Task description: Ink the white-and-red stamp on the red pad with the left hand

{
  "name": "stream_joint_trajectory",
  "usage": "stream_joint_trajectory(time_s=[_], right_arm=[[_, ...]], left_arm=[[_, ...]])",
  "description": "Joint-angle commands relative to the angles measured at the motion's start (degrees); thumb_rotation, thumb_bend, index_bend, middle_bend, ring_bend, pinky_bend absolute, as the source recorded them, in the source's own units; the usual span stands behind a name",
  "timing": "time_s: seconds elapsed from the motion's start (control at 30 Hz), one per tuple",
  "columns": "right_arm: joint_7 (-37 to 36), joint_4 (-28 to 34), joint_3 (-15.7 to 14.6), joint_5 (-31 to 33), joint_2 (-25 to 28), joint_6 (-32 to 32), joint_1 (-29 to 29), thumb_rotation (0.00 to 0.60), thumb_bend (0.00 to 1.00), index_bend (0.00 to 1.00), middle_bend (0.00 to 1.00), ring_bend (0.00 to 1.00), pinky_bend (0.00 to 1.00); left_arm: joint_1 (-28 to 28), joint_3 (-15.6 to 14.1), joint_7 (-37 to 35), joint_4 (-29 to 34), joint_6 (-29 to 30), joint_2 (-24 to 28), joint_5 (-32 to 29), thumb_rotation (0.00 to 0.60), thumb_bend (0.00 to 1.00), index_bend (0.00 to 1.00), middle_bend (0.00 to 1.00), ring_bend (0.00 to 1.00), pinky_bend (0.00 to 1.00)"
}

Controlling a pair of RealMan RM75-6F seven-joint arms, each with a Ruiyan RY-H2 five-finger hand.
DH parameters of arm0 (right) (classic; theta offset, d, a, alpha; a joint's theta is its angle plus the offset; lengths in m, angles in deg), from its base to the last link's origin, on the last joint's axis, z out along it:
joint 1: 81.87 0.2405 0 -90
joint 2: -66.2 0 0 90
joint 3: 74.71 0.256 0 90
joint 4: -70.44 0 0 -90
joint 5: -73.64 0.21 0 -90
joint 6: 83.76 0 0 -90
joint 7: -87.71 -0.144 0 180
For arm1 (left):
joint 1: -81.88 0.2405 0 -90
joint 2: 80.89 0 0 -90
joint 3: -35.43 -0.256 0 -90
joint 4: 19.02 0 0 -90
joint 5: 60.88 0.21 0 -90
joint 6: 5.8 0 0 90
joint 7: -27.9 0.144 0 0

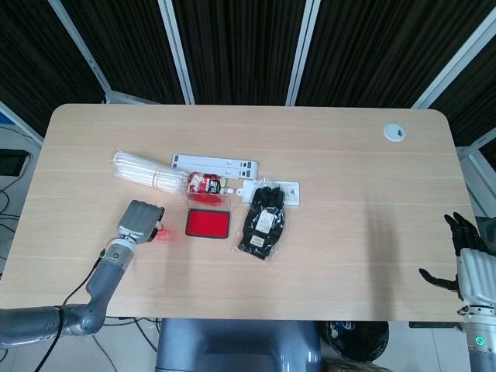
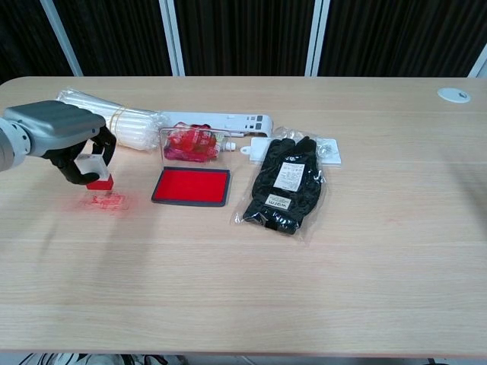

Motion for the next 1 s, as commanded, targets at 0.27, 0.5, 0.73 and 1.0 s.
stream_joint_trajectory(time_s=[0.27, 0.5, 0.73, 1.0], right_arm=[[-0.22, -0.05, 0.11, 0.13, -0.01, -0.05, 0.03, 0.6, 0.05, 0.0, 0.0, 0.0, 0.18], [-0.3, -0.03, 0.12, 0.15, -0.02, -0.1, 0.04, 0.6, 0.05, 0.0, 0.0, 0.0, 0.18], [-0.29, 0.02, 0.14, 0.13, -0.04, -0.06, 0.04, 0.6, 0.05, 0.0, 0.0, 0.0, 0.18], [-0.33, 0.13, 0.14, 0.1, -0.05, 0.04, 0.0, 0.6, 0.05, 0.0, 0.0, 0.0, 0.18]], left_arm=[[1.57, -0.57, -2.27, -4.29, -1.82, -2.74, 2.88, 0.6, 0.53, 0.69, 0.67, 0.55, 0.63], [2.02, 0.0, -3.56, -5.84, -2.66, -3.72, 4.06, 0.6, 0.53, 0.67, 0.66, 0.54, 0.62], [2.46, 0.41, -4.53, -6.47, -2.87, -4.05, 5.3, 0.6, 0.52, 0.66, 0.64, 0.52, 0.61], [2.73, 0.78, -2.84, -6.39, -3.19, -4.0, 4.34, 0.6, 0.45, 0.59, 0.57, 0.46, 0.56]])
